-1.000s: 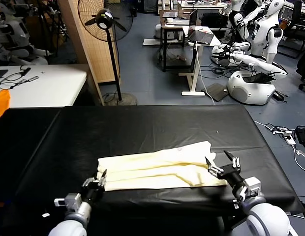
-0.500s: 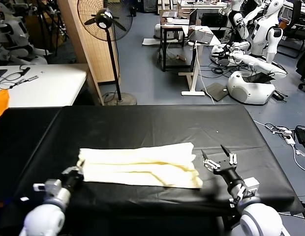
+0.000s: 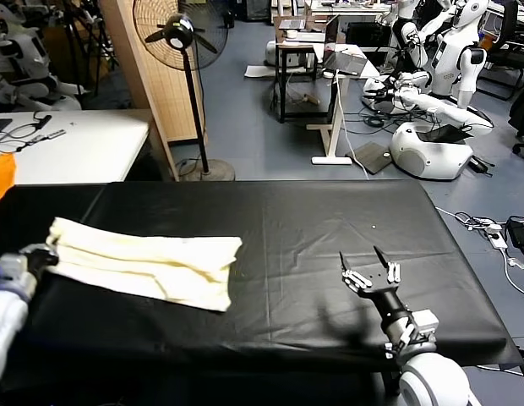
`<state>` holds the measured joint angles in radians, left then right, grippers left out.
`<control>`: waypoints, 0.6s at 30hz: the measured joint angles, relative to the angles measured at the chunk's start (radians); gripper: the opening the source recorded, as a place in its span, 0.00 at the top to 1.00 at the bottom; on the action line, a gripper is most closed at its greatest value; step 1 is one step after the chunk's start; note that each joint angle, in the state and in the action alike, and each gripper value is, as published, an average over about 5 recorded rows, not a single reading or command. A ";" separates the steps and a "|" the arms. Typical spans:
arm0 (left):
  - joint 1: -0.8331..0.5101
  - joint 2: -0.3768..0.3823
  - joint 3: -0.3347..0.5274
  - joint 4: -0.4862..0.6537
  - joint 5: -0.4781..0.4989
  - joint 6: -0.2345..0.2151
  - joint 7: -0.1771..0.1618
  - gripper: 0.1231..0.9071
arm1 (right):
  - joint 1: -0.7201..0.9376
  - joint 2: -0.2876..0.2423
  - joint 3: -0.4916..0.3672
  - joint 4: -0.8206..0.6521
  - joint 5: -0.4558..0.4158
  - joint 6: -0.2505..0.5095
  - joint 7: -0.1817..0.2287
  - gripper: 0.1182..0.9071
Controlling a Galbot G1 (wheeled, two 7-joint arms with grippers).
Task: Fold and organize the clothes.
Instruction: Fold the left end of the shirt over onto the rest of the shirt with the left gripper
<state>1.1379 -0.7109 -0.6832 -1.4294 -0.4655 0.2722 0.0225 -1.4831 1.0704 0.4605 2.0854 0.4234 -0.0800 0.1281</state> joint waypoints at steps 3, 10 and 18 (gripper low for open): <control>-0.003 0.006 -0.003 -0.037 -0.022 0.044 -0.012 0.95 | -0.009 0.003 0.006 0.003 -0.002 0.002 0.001 0.14; 0.058 -0.044 0.006 -0.306 -0.082 0.147 -0.051 0.95 | -0.028 0.008 0.019 0.013 -0.005 0.002 0.001 0.14; 0.080 -0.144 0.112 -0.561 -0.073 0.205 -0.084 0.95 | -0.054 0.017 0.036 0.025 -0.009 0.006 -0.001 0.14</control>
<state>1.2178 -0.8552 -0.5711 -1.9909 -0.5381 0.4774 -0.0618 -1.5373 1.0875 0.4963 2.1100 0.4147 -0.0741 0.1272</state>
